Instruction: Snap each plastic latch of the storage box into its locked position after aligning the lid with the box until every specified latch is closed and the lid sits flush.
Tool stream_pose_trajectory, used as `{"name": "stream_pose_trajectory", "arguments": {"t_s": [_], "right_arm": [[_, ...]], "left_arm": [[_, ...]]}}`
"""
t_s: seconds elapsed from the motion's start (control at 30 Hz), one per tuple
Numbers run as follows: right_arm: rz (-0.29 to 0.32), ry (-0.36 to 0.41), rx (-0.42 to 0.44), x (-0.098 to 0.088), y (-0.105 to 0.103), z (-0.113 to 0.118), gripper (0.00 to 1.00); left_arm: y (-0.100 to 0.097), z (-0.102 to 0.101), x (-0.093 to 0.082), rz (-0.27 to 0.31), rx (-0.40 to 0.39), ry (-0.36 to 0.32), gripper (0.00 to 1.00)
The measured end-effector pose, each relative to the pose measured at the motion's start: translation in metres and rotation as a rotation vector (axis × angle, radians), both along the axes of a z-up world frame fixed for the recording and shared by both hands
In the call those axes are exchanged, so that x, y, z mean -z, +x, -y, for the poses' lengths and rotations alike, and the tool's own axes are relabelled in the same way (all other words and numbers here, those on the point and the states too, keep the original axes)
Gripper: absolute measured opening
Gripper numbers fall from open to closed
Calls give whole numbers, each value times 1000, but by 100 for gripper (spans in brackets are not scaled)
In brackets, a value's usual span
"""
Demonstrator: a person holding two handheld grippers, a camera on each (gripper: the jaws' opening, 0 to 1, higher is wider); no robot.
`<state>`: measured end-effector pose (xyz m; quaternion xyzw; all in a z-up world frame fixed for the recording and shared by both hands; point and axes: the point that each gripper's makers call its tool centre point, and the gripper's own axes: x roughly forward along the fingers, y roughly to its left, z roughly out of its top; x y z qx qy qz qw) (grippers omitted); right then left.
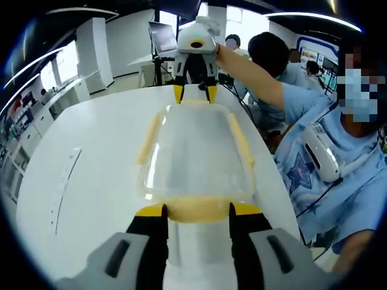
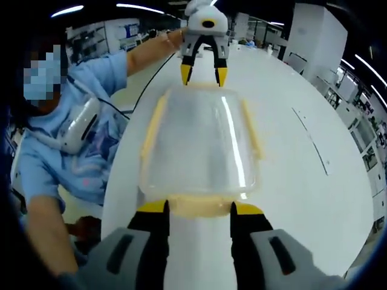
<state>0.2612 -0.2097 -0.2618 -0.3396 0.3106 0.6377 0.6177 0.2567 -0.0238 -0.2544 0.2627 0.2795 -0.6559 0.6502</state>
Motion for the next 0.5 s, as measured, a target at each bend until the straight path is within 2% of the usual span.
{"name": "stream_pose_trajectory", "arguments": {"t_s": [0.5], "right_arm": [[-3,-2,-26,-7,0,-32,39]], "left_arm": [[-5,-33,-3,0,-29,-12,39]]}}
